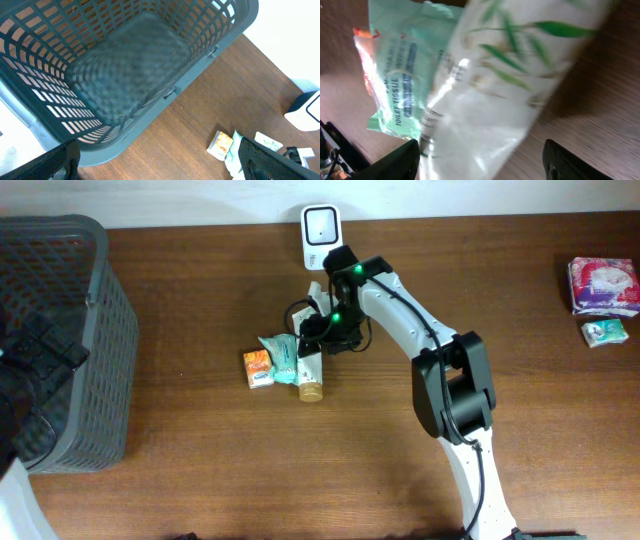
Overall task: Scan the item barcode
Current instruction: 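Reach the right gripper to the white Pantene tube and grasp it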
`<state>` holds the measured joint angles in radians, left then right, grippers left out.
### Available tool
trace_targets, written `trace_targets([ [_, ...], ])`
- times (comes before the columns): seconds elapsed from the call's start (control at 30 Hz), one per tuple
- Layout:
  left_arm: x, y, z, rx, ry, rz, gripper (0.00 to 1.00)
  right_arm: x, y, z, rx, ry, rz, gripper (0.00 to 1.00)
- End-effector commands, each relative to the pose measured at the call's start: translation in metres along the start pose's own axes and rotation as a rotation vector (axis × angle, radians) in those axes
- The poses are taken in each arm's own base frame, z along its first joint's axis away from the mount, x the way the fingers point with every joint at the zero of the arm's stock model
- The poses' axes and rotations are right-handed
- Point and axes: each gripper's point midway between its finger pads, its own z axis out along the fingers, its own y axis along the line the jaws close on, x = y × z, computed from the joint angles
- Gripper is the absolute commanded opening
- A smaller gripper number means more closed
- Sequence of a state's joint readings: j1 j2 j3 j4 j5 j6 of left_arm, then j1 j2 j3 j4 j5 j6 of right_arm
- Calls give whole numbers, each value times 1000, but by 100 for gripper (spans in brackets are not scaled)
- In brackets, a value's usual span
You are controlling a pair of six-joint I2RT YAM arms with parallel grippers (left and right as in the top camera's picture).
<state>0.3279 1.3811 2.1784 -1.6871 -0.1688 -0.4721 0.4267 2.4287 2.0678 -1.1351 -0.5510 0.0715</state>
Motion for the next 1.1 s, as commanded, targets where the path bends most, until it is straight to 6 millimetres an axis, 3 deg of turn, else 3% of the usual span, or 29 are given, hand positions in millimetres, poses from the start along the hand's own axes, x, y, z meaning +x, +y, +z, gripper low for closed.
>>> trace_targets([
  [0.0, -1, 2, 0, -7, -3, -13, 99, 6, -1, 14, -5, 29, 0, 73],
  [0.27, -1, 2, 0, -7, -3, -13, 99, 6, -7, 28, 7, 35, 17, 72],
  [0.37, -1, 2, 0, -7, -3, -13, 99, 6, -7, 29, 7, 34, 16, 49],
  [0.47, -1, 2, 0, -7, -3, -13, 99, 6, -10, 27, 17, 35, 23, 12],
  [0.5, -1, 2, 0, -7, -3, -13, 99, 5, -15, 21, 46, 31, 28, 4],
  [0.6, -1, 2, 0, -7, -3, -13, 99, 3, -34, -6, 202, 15, 89, 4],
  [0.73, -1, 2, 0, -7, -3, -13, 99, 7, -72, -71, 604, -28, 204, 4],
  [0.83, -1, 2, 0, -7, -3, -13, 99, 25, -106, -117, 939, -71, 363, 4],
  [0.93, -1, 2, 0, -7, -3, -13, 99, 41, -130, -121, 1097, -60, 417, 4],
  [1.03, -1, 2, 0, -7, -3, -13, 99, 58, -154, -96, 1154, -1, 411, 4],
  [1.07, -1, 2, 0, -7, -3, -13, 99, 62, -156, -92, 1153, 13, 412, 9],
])
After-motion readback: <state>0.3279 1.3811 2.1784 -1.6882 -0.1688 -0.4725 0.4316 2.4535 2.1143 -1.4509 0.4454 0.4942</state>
